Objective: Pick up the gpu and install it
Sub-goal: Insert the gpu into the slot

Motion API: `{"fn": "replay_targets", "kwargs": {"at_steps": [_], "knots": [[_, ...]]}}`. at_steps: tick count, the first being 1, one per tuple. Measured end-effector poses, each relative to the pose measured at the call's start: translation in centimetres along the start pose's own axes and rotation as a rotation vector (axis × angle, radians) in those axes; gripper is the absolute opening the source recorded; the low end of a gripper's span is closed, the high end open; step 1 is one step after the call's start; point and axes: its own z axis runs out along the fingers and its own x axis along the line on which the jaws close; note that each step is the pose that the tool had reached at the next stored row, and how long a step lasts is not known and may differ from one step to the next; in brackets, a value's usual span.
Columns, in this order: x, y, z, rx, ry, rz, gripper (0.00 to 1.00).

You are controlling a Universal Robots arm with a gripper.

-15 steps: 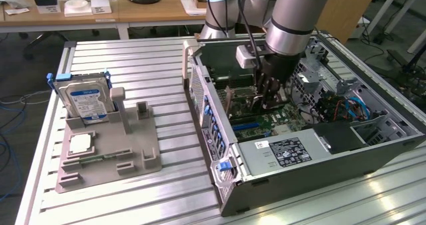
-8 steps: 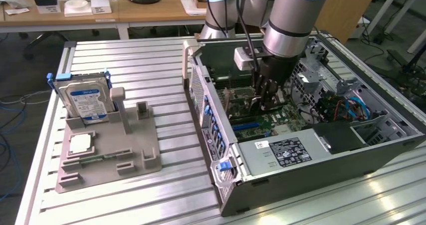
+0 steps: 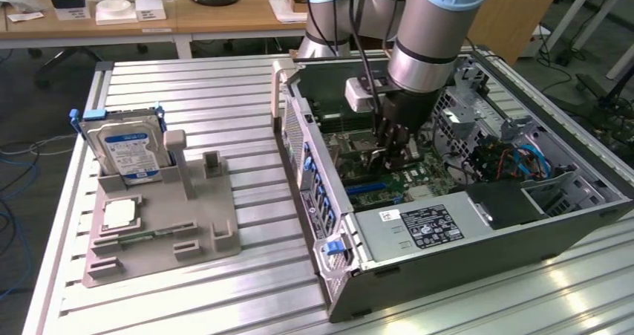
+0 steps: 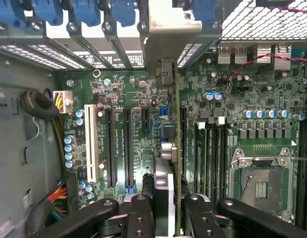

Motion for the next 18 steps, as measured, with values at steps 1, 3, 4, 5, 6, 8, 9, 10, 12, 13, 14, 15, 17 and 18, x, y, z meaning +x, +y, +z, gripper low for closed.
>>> {"fn": "replay_targets", "kwargs": {"at_steps": [1, 3, 4, 5, 6, 8, 9, 10, 12, 13, 14, 15, 17, 18], "knots": [[0.00, 0.07, 0.08, 0.0000, -0.0002, 0.000, 0.28], [0.01, 0.08, 0.24, 0.0001, -0.0002, 0.000, 0.28], [0.02, 0.09, 0.31, 0.0000, -0.0001, 0.000, 0.28], [0.02, 0.09, 0.39, 0.0001, -0.0002, 0.000, 0.28], [0.03, 0.09, 0.43, 0.0000, -0.0001, 0.000, 0.28], [0.04, 0.15, 0.52, 0.0000, 0.0000, 0.000, 0.28], [0.04, 0.22, 0.56, 0.0000, 0.0000, 0.000, 0.28], [0.03, 0.27, 0.61, 0.0000, -0.0001, 0.000, 0.28], [0.04, 0.31, 0.74, 0.0001, -0.0002, 0.000, 0.28], [0.04, 0.35, 0.78, 0.0000, -0.0001, 0.000, 0.28], [0.05, 0.40, 0.81, 0.0000, 0.0000, 0.000, 0.28], [0.05, 0.46, 0.83, 0.0000, 0.0001, 0.000, 0.28], [0.04, 0.52, 0.93, 0.0001, -0.0003, 0.000, 0.28], [0.04, 0.53, 1.01, 0.0001, -0.0003, 0.000, 0.28]]}}
